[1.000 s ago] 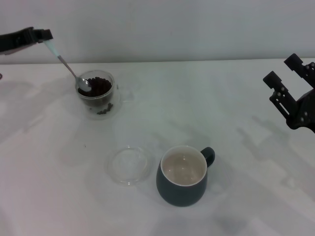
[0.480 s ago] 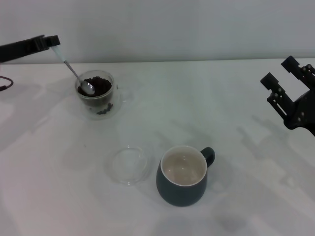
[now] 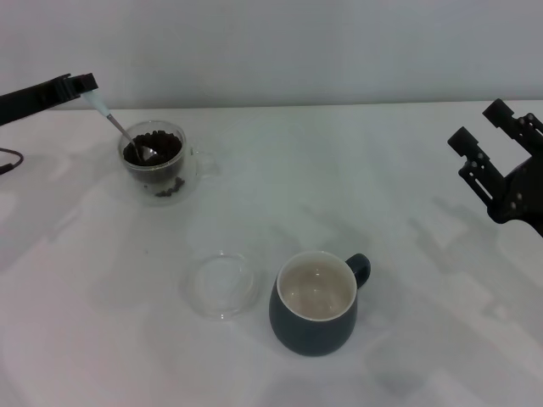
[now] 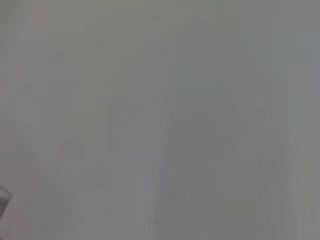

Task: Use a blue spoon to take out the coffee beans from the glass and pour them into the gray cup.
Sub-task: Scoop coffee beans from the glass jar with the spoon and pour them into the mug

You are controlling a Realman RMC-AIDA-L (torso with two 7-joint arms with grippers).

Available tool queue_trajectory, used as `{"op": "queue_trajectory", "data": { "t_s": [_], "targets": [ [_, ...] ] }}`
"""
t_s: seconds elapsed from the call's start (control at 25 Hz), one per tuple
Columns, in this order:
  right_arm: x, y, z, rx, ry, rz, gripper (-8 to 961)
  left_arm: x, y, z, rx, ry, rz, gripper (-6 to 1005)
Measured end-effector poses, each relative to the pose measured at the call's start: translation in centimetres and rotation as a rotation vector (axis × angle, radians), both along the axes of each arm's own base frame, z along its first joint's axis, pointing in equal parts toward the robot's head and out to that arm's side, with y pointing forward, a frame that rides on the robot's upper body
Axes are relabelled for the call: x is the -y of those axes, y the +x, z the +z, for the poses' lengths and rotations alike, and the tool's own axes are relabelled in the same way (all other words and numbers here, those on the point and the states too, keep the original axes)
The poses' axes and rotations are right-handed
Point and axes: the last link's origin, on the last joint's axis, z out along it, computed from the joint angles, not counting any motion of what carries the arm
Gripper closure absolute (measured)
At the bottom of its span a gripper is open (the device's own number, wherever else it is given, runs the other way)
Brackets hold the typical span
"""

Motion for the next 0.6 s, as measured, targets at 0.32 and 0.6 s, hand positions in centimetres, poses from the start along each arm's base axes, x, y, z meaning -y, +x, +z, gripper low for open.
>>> {"op": "queue_trajectory", "data": {
  "t_s": [0.32, 0.6],
  "targets": [
    [-0.1, 0.1, 0.1, -0.002, 0.006, -0.004, 384, 0.8, -1.0, -0.5, 0.107, 0.005, 0.069, 863],
    [-0.1, 0.1, 0.2, -0.004, 0.011, -0.006, 383, 2.0, -2.8, -0.7, 0.202, 0.024, 0.145, 863]
  ]
}}
